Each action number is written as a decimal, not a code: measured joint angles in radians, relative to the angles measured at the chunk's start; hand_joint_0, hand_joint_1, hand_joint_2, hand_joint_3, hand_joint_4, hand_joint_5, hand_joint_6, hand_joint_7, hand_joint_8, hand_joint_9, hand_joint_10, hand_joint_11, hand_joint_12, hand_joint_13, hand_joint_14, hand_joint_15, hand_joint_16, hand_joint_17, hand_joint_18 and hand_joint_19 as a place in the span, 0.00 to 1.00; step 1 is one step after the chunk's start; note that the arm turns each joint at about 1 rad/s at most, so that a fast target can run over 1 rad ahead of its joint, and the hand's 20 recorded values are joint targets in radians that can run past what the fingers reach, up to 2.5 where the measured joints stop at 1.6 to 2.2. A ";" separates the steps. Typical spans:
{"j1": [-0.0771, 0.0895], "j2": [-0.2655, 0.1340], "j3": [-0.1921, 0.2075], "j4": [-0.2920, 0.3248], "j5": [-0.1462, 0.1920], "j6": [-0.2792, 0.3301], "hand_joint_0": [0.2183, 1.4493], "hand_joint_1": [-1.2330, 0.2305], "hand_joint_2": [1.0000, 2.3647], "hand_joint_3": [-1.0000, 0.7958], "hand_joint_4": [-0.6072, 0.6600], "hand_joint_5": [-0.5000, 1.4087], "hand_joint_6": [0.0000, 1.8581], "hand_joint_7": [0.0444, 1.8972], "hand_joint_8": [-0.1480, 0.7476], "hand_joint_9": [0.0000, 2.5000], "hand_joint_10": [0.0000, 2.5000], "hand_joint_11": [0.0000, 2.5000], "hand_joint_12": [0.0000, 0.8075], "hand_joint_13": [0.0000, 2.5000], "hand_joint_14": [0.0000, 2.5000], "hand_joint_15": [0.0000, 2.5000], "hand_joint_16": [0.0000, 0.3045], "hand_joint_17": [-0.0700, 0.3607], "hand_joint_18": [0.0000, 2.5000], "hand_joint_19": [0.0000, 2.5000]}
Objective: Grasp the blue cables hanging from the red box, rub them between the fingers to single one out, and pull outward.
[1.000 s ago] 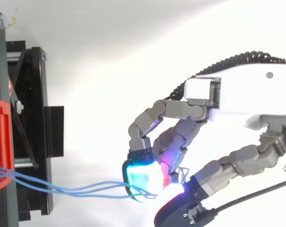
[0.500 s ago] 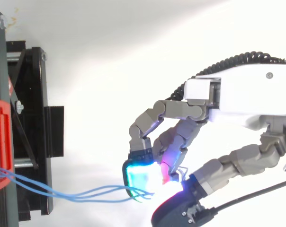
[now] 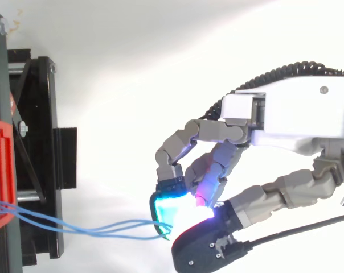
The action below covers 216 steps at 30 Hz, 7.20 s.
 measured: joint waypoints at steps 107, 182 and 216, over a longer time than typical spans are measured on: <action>-0.009 0.001 0.012 0.012 -0.003 0.015 0.32 0.41 0.00 0.29 0.52 0.20 0.47 0.61 0.42 0.49 0.01 0.25 0.38 0.34 0.01 0.21 0.14 0.39 0.26 0.23; -0.023 0.000 -0.134 0.325 0.009 -0.125 0.32 0.34 0.01 0.34 0.51 0.17 0.42 0.51 0.41 0.55 0.01 0.46 0.38 0.52 0.01 0.42 0.16 0.41 0.30 0.27; 0.009 -0.025 -0.058 0.218 0.045 -0.118 0.32 0.27 0.02 0.50 0.46 0.20 0.49 0.60 0.42 0.53 0.01 0.34 0.40 0.45 0.01 0.34 0.15 0.40 0.30 0.27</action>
